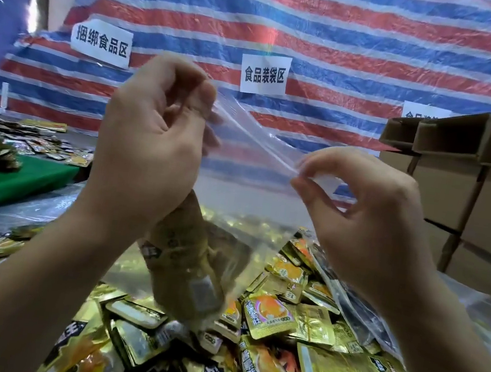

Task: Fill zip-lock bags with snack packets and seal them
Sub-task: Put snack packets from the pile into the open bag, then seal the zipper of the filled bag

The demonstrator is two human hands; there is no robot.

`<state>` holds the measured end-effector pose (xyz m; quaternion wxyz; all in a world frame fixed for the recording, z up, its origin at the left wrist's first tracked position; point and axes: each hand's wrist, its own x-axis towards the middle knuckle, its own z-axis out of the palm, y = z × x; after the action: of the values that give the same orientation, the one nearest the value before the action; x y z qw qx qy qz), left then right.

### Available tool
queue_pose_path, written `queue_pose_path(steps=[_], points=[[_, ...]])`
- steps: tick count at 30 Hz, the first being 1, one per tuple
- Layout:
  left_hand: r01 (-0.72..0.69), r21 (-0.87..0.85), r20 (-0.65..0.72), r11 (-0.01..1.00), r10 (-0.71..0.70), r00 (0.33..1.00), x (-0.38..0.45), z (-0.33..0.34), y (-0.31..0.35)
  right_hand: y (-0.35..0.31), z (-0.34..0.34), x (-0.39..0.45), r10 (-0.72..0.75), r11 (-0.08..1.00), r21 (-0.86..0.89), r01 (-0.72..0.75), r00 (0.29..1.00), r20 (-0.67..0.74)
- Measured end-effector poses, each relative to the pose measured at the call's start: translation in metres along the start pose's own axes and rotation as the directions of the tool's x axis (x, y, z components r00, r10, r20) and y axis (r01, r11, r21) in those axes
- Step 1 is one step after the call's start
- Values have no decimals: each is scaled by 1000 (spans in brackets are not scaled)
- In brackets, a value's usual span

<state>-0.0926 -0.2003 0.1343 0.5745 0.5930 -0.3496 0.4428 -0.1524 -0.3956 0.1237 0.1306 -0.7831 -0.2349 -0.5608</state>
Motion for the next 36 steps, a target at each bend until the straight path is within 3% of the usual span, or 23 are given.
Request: queue_pose_path(steps=[3, 9, 13, 17, 21, 28, 32, 36], points=[[21, 29, 1, 999, -21, 1000, 0, 0, 2, 0, 1, 0, 47, 998, 41, -44, 997, -64], [138, -125, 46, 983, -133, 990, -1, 2, 3, 1, -5, 4, 86, 995, 76, -71, 973, -216], [338, -179, 161, 924, -311, 937, -7, 14, -15, 10, 0, 0, 221, 973, 91, -212, 969, -109], [460, -201, 255, 865, -408, 877, -11, 20, -30, 14, 3, -2, 388, 918, 80, -389, 921, 29], [448, -212, 350, 869, -360, 865, -15, 24, -26, 5, 1, -2, 353, 935, -15, -353, 929, 108], [227, -248, 402, 942, -113, 909, -24, 29, -3, -12, -3, -1, 244, 967, -3, -254, 925, 293], [315, -272, 381, 909, -199, 903, -23, 29, -1, -10, -5, 1, 199, 977, 33, -211, 955, 220], [385, -276, 368, 880, -273, 889, -21, 28, -3, -10, -7, 1, 257, 952, 107, -288, 938, 234]])
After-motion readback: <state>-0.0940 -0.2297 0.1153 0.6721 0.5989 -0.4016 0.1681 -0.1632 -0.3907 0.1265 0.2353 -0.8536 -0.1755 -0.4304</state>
